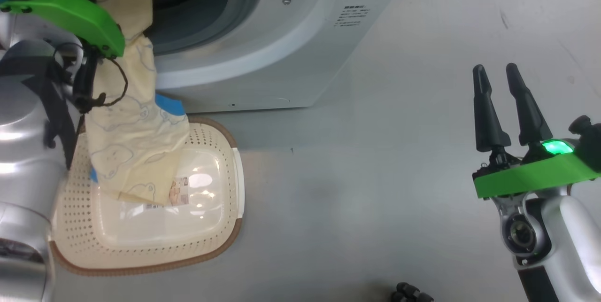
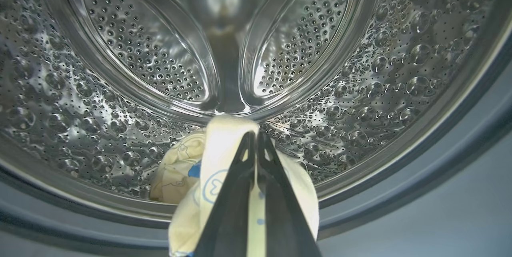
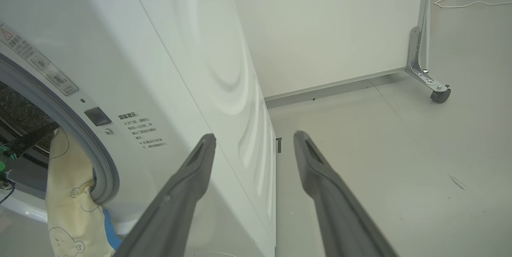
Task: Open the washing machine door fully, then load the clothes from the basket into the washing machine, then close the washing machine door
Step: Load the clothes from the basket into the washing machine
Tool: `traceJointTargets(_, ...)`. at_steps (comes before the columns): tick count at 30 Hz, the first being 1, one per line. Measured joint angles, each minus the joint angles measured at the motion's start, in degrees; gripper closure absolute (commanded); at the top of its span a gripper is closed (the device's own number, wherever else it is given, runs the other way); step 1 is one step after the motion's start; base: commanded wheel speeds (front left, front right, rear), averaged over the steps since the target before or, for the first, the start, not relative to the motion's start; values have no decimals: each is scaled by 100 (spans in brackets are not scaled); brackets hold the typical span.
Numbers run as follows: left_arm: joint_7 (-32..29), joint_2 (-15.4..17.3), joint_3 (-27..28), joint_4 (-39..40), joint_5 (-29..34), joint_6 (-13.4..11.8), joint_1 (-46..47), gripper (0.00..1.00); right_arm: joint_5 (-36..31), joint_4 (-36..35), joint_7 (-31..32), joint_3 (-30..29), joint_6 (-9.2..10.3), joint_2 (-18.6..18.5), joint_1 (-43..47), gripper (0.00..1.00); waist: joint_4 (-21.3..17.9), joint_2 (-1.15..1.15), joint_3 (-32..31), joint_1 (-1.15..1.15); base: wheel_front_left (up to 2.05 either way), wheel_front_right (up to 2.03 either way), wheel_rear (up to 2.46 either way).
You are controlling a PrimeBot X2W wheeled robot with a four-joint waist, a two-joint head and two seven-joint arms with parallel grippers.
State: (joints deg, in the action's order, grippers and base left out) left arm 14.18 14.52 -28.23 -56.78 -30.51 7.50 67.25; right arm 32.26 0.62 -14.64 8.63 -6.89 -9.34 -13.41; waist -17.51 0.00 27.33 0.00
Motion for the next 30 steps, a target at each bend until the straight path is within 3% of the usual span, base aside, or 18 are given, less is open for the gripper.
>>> traceJointTargets(9,0,134,-370,-650,-338,1,529,100,3,22,0,235,0,34,-92,0,-271,0,190,0,0,0,0)
traceJointTargets(17,1,339,-533,-739,-445,1,888,100,52,7,0,322,0,64,-146,0,-442,0,402,0,0,0,0)
traceJointTargets(23,1,491,-400,-335,-250,-2,1053,100,52,-29,0,326,0,76,-192,0,-499,0,551,0,0,0,0)
traceJointTargets(30,19,559,333,770,408,-160,1117,100,52,-58,0,347,0,132,-303,0,-530,0,727,0,0,0,0)
